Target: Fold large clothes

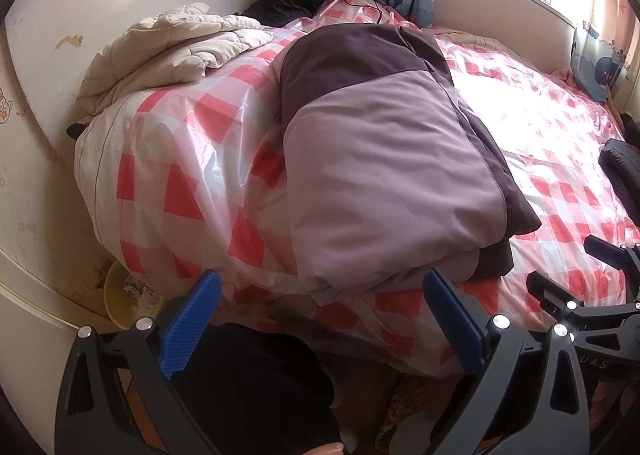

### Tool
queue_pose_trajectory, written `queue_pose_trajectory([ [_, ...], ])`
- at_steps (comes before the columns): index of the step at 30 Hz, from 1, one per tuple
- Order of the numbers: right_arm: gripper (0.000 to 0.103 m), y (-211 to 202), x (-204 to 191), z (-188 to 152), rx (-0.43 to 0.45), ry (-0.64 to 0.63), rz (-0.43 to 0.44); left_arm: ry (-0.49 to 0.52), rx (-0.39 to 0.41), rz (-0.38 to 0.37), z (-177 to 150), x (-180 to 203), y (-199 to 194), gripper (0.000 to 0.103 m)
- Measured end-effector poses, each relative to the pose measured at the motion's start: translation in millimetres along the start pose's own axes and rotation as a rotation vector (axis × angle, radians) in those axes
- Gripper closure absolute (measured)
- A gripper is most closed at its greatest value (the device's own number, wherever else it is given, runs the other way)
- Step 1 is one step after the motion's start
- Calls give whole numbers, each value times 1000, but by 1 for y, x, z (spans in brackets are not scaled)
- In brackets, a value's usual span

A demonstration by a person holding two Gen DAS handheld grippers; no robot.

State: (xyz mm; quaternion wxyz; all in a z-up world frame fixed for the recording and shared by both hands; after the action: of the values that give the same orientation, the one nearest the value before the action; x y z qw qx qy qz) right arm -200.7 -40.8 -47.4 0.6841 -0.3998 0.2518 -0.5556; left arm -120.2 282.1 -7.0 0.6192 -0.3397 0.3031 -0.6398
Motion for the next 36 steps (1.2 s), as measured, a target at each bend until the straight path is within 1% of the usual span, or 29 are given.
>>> queue_pose_trajectory([
  [8,6,0,-2,-1,-1,2,2,11,-5,15,-1,0,1,6],
  [13,6,-1,-4,0,11,-5,6,-2,-19,-16,-2,1,2,6],
  [19,6,1,-4,0,4,-11,14,-9,-27,-27,-3,2,2,6],
  [27,6,5,-4,-3,-5,-1,28,-23,-67,-51,-6,3,6,6],
  [30,6,8,-6,-5,-17,-1,56,-25,-72,-49,-7,3,7,6],
  [36,6,11,-9,-8,-21,-14,62,-25,-79,-45,-8,2,9,6],
])
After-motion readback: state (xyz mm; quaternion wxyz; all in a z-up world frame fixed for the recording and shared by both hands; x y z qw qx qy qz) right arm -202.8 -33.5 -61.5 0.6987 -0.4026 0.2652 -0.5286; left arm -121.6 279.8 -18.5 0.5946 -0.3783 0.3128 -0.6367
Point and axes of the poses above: each gripper's, at about its wrist camera, not at the fingertips, and y roughly the way its jaws point, x to its right, z to its top, the point moved 9 cm from there along y, roughly the way its jaws point, and after that the axes turned 6 degrees about -y, right-handed, at the moved point
